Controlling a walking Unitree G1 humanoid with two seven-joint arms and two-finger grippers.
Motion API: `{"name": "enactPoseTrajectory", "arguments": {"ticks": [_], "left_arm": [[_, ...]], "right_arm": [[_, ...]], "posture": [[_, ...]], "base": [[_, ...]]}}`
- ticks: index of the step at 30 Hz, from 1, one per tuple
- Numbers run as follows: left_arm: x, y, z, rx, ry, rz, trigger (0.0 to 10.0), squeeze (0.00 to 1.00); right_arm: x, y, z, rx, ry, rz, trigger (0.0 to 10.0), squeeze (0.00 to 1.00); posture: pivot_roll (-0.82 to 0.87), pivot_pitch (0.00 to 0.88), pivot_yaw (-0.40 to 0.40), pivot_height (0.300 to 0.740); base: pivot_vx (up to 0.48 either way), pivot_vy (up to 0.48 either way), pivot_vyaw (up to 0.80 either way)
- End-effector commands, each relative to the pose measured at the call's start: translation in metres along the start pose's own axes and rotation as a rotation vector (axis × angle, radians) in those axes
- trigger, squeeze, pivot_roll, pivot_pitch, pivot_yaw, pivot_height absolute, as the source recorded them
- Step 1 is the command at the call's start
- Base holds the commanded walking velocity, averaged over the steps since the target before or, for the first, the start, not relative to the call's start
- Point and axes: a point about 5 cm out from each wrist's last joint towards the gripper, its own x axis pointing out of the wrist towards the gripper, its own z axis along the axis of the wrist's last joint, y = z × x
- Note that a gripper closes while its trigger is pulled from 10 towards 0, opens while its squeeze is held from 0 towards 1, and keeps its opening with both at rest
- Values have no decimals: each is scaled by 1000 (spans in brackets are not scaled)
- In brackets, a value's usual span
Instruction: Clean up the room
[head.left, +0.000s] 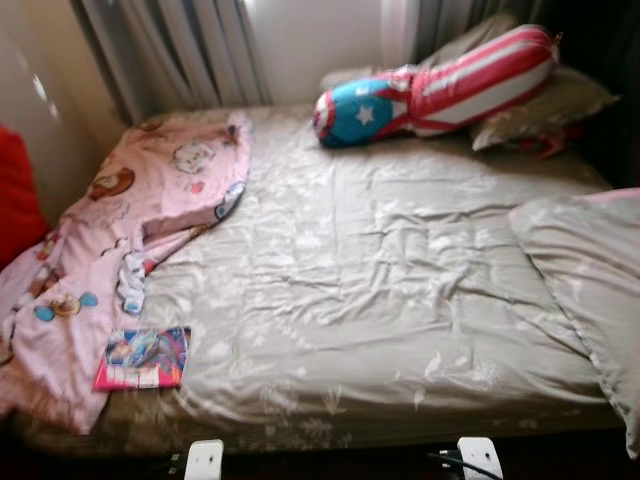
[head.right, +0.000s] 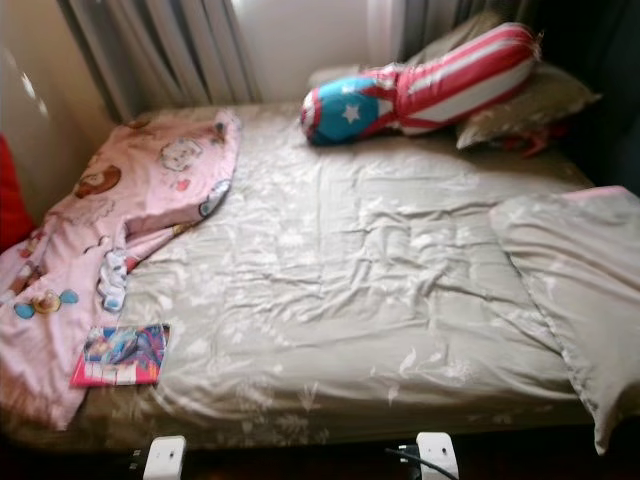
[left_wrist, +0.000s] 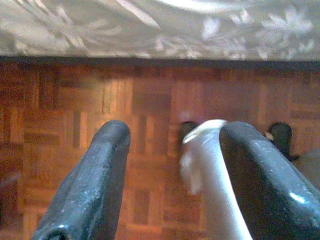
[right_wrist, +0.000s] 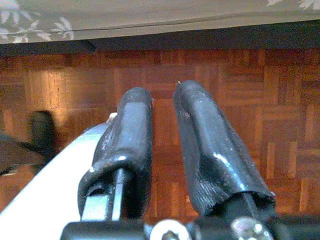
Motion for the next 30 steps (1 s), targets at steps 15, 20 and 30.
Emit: {"name": "enactPoseTrajectory", "arguments": {"ticks": [15,20,30], "left_arm": [[-3,15,-12,9,33,27,10000,0],[-3,14,-12,10,35,25,10000,0],[-2,13,-7,5,25,27,10000,0]], "right_arm": [[1,8,1,12,-3,21,10000,0],[1,7,1,12,-3,21,10000,0],[1,7,1,11,-3,21,10000,0]], "posture": [[-117,100,27,740],[-116,99,26,740],[-113,102,25,740]], "base": [[0,409,0],[0,343,0],[0,339,0]]}}
